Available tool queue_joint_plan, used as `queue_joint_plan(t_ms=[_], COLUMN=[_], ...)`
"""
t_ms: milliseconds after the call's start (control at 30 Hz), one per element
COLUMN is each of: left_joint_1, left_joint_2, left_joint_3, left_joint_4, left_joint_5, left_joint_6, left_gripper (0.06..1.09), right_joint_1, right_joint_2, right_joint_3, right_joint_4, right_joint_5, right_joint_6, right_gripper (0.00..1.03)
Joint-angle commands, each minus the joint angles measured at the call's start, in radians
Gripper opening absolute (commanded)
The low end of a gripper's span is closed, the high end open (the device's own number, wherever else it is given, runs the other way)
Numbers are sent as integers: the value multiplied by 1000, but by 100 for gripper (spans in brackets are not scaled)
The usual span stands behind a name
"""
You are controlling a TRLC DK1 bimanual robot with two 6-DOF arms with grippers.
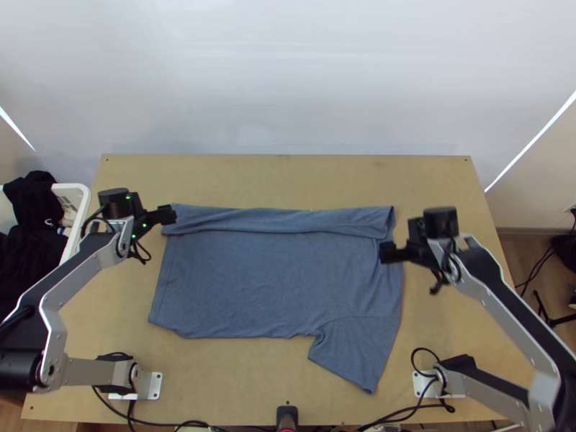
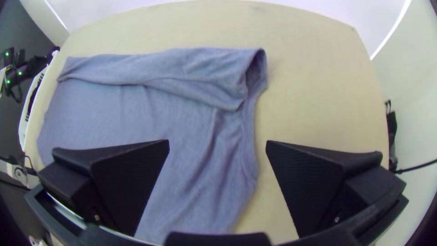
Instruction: Fold the t-shirt
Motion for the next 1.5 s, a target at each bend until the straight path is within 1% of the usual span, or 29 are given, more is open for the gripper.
queue_joint_plan(t_ms=[0, 33, 67, 133, 167, 200, 267, 300, 367, 433, 467, 567, 700, 833, 900, 1033, 1133, 1333, 1367, 1433, 1467], left_joint_1=[37, 43, 47, 56, 56, 56, 58, 64, 73, 84, 90, 101, 101, 101, 98, 87, 87, 101, 101, 102, 104], left_joint_2=[-89, -100, -111, -141, -157, -173, -201, -210, -227, -241, -249, -258, -264, -258, -249, -230, -224, -223, -223, -224, -224], left_joint_3=[-10, -16, -19, -29, -33, -38, -50, -55, -61, -68, -75, -90, -111, -131, -136, -137, -137, -142, -145, -148, -148], left_joint_4=[-54, -52, -52, -54, -52, -54, -52, -54, -68, -77, -77, -75, -69, -48, -40, -28, -22, -22, -22, -22, -22], left_joint_5=[16, 16, 16, 16, 16, 16, 16, 16, 16, 16, 14, 14, 16, 16, 16, 16, 16, 16, 16, 16, 16], left_joint_6=[-77, -98, -124, -172, -183, -195, -206, -206, -207, -206, -206, -206, -206, -209, -213, -215, -212, -204, -203, -201, -199], left_gripper=[104, 104, 104, 104, 104, 104, 104, 104, 104, 104, 104, 104, 104, 104, 104, 104, 104, 104, 104, 104, 104], right_joint_1=[72, 70, 72, 61, 58, 58, 56, 56, 49, 10, 12, 40, 40, 53, 66, 95, 127, 127, 127, 127, 127], right_joint_2=[-271, -330, -372, -418, -441, -466, -491, -480, -380, -357, -357, -380, -383, -366, -320, -199, -161, -106, -93, -75, -73], right_joint_3=[-118, -152, -180, -226, -250, -276, -302, -301, -287, -275, -275, -281, -292, -293, -292, -282, -281, -281, -279, -275, -272], right_joint_4=[-151, -140, -134, -147, -160, -170, -180, -190, -263, -326, -355, -433, -512, -495, -476, -467, -456, -430, -421, -407, -401], right_joint_5=[-24, -26, -24, -27, -29, -41, -69, -70, -90, -159, -168, -170, -173, -179, -179, -204, -205, -204, -204, -204, -204], right_joint_6=[251, 279, 326, 397, 472, 498, 507, 518, 523, 523, 520, 520, 526, 527, 524, 512, 510, 484, 483, 478, 472], right_gripper=[99, 99, 99, 97, 97, 95, 90, 90, 90, 90, 90, 90, 89, 69, 65, 65, 65, 63, 60, 42, 36])
